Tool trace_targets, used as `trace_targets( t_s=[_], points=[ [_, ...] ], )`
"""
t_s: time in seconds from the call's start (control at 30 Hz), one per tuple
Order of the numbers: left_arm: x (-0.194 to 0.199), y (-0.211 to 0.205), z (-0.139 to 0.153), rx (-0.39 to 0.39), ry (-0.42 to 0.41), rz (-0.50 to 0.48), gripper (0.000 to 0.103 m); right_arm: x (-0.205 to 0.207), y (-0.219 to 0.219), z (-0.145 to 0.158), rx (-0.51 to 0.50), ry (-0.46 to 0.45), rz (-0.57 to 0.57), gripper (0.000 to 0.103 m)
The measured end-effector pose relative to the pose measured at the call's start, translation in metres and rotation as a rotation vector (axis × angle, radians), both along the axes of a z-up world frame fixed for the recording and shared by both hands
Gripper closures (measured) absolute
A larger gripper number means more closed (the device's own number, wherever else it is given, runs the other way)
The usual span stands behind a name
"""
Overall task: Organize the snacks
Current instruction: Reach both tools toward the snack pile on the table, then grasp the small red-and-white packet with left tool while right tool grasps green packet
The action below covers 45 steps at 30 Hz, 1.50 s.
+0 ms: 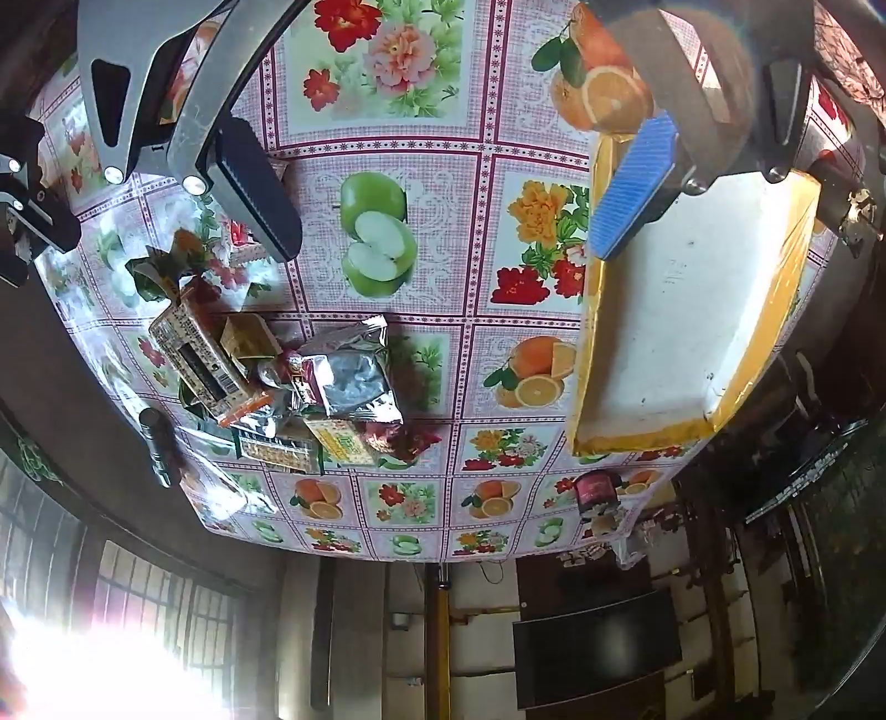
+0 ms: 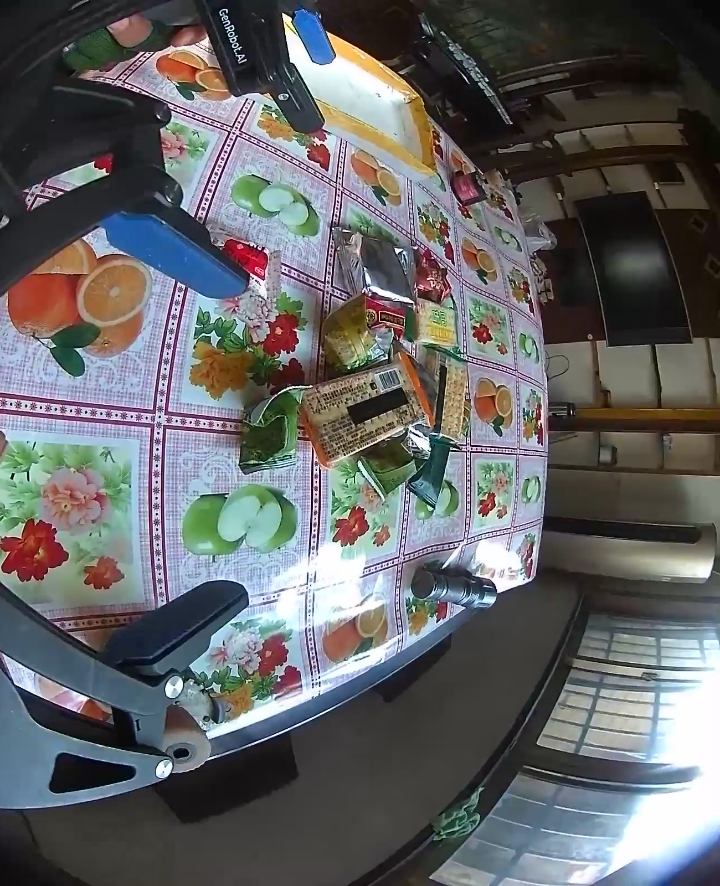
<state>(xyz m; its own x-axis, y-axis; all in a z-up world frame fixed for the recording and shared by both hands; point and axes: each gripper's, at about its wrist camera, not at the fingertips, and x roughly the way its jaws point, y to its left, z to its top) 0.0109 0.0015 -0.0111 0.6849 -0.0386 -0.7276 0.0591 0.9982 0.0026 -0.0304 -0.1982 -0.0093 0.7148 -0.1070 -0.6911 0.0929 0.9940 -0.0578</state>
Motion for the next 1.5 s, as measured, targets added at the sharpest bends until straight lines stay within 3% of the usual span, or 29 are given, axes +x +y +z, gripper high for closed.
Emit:
trace_targets(
  t_s=[0.27, 0.5, 0.67, 0.8, 0.87, 1.1, 1.3, 1.4, 1.43, 1.47, 1.5],
  points=[
    [-0.006, -0.015, -0.014, -0.007, 0.046, -0.048, 0.0, -0.001, -0.011, -0.007, 0.039, 0.031, 0.004, 0.001],
    [-0.011, -0.047, -0.027, 0.036, 0.096, -0.187, 0.0, -0.002, -0.016, -0.014, 0.05, 0.061, 0.026, 0.002],
    [-0.008, -0.06, -0.037, 0.016, 0.149, -0.246, 0.001, 0.003, -0.016, -0.022, 0.032, 0.077, 0.059, 0.012],
    [-0.002, -0.071, -0.044, 0.006, 0.178, -0.268, 0.002, 0.015, -0.022, -0.031, 0.035, 0.11, 0.077, 0.03],
    [0.005, -0.076, -0.049, 0.002, 0.199, -0.274, 0.009, 0.021, -0.025, -0.035, 0.05, 0.123, 0.089, 0.031],
    [0.025, -0.097, -0.066, 0.028, 0.257, -0.282, 0.02, 0.053, -0.028, -0.046, 0.099, 0.14, 0.107, 0.031],
    [0.037, -0.1, -0.069, 0.054, 0.258, -0.287, 0.022, 0.08, -0.027, -0.065, 0.107, 0.191, 0.106, 0.031],
    [0.039, -0.098, -0.066, 0.053, 0.235, -0.299, 0.046, 0.085, -0.023, -0.071, 0.052, 0.191, 0.106, 0.031],
    [0.039, -0.098, -0.064, 0.055, 0.229, -0.305, 0.063, 0.086, -0.022, -0.071, 0.032, 0.186, 0.108, 0.039],
    [0.038, -0.096, -0.063, 0.061, 0.223, -0.307, 0.072, 0.085, -0.02, -0.071, 0.01, 0.178, 0.113, 0.046],
    [0.038, -0.095, -0.063, 0.061, 0.223, -0.31, 0.072, 0.084, -0.02, -0.07, -0.003, 0.167, 0.121, 0.058]
  ],
)
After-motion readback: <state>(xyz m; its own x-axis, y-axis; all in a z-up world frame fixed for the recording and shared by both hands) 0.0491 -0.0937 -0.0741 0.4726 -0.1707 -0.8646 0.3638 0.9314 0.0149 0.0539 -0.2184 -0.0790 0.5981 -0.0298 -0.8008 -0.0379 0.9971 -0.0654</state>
